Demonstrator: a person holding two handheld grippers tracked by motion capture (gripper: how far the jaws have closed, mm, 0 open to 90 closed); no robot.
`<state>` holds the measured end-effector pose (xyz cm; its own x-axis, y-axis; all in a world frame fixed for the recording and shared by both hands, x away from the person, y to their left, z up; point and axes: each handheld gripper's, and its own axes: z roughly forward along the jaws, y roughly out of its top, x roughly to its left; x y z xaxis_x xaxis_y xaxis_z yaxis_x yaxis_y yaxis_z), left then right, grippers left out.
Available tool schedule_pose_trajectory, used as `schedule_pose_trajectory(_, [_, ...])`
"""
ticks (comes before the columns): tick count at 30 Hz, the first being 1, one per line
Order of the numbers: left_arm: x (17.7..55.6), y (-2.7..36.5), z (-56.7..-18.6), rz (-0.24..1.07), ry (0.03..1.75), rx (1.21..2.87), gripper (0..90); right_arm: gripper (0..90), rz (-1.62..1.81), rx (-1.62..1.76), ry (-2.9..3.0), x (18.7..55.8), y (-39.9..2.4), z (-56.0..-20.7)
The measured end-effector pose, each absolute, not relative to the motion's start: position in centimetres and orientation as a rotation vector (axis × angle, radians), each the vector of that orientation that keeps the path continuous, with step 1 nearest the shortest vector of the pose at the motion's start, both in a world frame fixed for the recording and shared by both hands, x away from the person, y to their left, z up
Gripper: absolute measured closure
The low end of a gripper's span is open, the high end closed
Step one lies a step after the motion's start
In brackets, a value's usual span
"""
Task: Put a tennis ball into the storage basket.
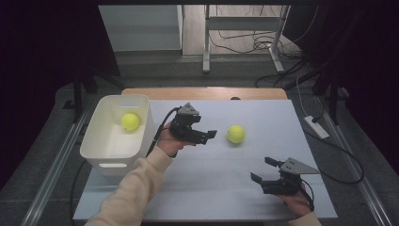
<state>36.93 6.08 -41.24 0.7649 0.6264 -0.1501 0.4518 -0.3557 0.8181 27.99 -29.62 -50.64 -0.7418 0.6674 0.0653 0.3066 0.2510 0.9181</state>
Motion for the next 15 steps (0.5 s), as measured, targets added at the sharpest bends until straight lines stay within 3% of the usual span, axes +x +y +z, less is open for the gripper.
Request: schedule_pose_trajectory(15, [38.0,4.5,-42.0,0.185,0.816,2.037,15.0,13.0,1.484,0.894,2.188,28.0,-29.7,-50.6])
